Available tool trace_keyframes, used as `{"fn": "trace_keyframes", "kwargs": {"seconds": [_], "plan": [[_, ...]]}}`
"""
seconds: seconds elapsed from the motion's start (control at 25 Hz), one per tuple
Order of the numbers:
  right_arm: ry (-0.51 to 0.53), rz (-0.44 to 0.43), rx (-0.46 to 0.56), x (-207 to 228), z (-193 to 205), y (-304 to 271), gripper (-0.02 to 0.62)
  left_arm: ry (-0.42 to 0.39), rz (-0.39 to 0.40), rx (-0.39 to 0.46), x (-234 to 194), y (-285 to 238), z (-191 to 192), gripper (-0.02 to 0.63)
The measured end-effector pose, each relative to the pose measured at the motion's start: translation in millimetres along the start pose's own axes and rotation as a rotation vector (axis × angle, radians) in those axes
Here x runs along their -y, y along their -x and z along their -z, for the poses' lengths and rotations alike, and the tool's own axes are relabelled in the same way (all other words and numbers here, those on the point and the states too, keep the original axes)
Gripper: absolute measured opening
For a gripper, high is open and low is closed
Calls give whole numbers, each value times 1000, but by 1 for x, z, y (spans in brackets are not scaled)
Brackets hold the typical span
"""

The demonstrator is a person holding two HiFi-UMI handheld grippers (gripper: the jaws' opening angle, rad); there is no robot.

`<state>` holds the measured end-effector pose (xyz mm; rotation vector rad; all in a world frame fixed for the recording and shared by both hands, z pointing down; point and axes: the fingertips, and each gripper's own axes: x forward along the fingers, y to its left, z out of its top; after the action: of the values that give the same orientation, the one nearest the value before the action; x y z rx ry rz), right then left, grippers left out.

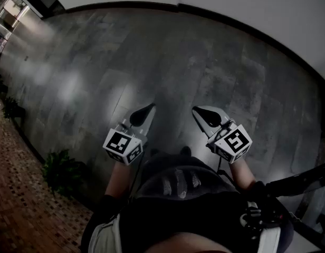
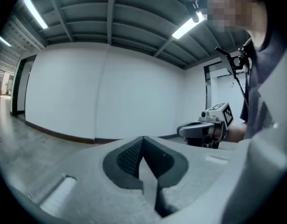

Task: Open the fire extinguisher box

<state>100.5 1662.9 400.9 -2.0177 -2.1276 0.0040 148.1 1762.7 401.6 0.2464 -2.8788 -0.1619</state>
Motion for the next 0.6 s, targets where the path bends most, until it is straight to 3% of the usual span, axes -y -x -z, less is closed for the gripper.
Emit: {"fn": "trace_keyframes", "kwargs": {"seconds": [0.32,0.6], "plan": [[-38,109,6,49,-1,6,2,-9,99,-14,-15,-59,-6,0],[-46,200,-5,81,-9,-40,2,5,169,-4,-77,-96,-13,0]]}}
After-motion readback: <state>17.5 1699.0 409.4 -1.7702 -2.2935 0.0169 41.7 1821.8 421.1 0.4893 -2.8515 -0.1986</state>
